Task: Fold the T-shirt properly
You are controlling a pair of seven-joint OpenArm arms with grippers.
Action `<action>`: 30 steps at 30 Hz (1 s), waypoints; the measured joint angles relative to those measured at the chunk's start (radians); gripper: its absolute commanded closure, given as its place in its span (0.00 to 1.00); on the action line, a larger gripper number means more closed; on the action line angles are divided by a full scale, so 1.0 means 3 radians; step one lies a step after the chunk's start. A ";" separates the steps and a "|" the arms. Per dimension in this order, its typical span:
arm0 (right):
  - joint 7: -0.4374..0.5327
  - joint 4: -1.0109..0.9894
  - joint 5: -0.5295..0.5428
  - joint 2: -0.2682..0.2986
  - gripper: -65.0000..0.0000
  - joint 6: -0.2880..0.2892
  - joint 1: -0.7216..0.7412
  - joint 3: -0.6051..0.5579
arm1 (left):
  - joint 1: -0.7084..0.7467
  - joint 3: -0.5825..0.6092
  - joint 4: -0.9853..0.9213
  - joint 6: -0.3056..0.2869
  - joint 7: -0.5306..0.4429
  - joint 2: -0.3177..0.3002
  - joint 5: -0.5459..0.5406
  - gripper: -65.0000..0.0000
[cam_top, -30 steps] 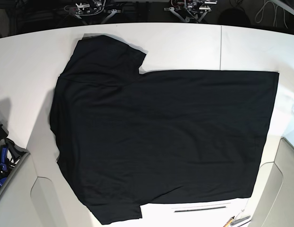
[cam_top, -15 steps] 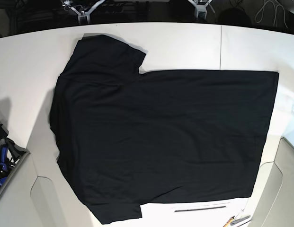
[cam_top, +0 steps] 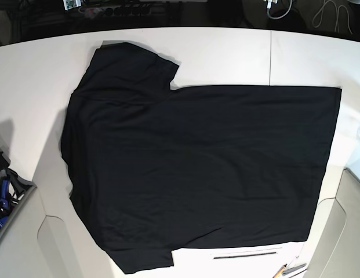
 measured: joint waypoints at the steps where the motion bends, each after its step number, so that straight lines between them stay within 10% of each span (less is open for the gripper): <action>1: 0.0011 0.0202 -0.0006 0.0046 1.00 0.0003 -0.0099 0.0000 | 0.0099 0.0000 0.0160 0.0000 0.0027 -0.0050 -0.0001 1.00; 11: -0.0137 0.1671 0.0323 0.0112 1.00 0.0048 -0.0640 0.0392 | 0.0740 -0.0287 0.1630 -0.0020 0.0504 -0.0299 -0.0061 1.00; 16: -0.0210 0.1849 0.0894 0.0071 1.00 0.0081 -0.0613 0.0825 | 0.0790 -0.0646 0.1949 -0.0676 0.0701 -0.0298 -0.0523 1.00; 21: -0.0853 0.1820 0.1878 -0.0292 1.00 0.0875 -0.0411 0.1489 | 0.0790 -0.1087 0.1973 -0.1705 0.0722 -0.0301 -0.1279 1.00; 25: -0.0987 0.1747 0.2406 -0.0548 1.00 0.1428 -0.0103 0.1965 | 0.0783 -0.1268 0.1976 -0.1736 0.0774 -0.0298 -0.1614 1.00; 30: -0.1104 0.1692 0.2532 -0.0772 1.00 0.1460 0.0346 0.2282 | 0.0696 -0.1286 0.1976 -0.1736 0.0931 -0.0296 -0.1657 1.00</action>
